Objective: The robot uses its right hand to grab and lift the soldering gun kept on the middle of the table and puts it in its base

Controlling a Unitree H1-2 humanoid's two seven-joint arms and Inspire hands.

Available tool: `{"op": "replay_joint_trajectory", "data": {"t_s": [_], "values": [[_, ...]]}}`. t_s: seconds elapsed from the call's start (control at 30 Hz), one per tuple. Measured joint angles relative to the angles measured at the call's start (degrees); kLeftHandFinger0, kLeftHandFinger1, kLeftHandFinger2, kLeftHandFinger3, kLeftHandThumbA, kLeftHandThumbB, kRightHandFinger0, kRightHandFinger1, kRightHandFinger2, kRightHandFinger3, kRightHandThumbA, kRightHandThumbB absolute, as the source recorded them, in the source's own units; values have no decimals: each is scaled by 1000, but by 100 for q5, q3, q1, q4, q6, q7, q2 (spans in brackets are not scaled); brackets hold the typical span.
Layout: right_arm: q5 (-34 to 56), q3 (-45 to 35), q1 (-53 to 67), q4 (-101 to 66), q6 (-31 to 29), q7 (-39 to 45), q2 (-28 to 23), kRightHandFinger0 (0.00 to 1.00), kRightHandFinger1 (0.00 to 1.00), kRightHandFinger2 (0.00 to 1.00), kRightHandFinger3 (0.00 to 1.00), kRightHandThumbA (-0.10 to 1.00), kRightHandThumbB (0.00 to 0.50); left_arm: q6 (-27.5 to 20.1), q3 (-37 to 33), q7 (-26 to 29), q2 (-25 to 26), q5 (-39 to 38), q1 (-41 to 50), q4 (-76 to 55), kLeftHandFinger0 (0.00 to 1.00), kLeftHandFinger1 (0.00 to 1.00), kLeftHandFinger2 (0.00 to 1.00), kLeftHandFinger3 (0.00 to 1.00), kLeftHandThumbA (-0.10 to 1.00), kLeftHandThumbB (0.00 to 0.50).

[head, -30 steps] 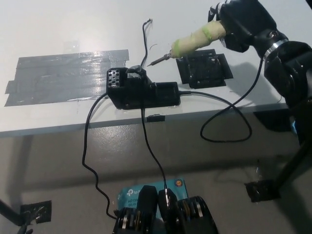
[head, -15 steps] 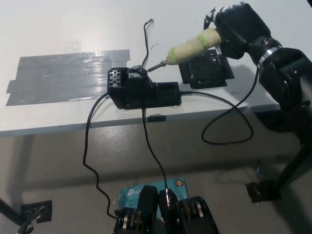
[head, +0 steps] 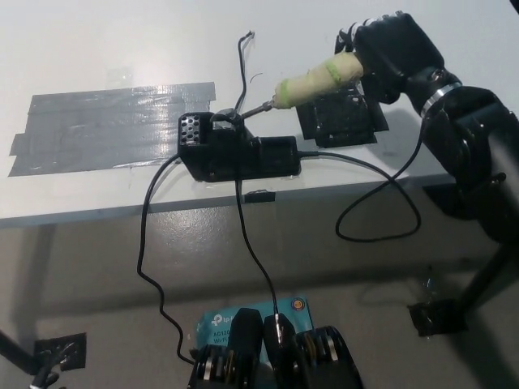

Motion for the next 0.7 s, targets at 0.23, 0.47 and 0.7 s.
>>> {"op": "replay_joint_trajectory", "data": {"t_s": [0.23, 0.47, 0.7], "values": [[-129, 43, -23, 58, 12, -195, 88, 0, 14, 480, 422, -100, 5, 32, -40, -1, 0, 0, -3, -4, 1000, 1000, 1000, 1000, 1000, 500], [-192, 78, -86, 216, -8, -358, 106, 0, 11, 484, 448, -100, 19, 49, -48, 0, 0, 0, -16, 0, 1000, 1000, 1000, 1000, 1000, 500], [-241, 101, -88, 184, 26, -364, 131, 0, 35, 520, 316, -100, 19, 103, -89, 0, 0, 1, -20, -26, 1000, 1000, 1000, 1000, 1000, 500]]}}
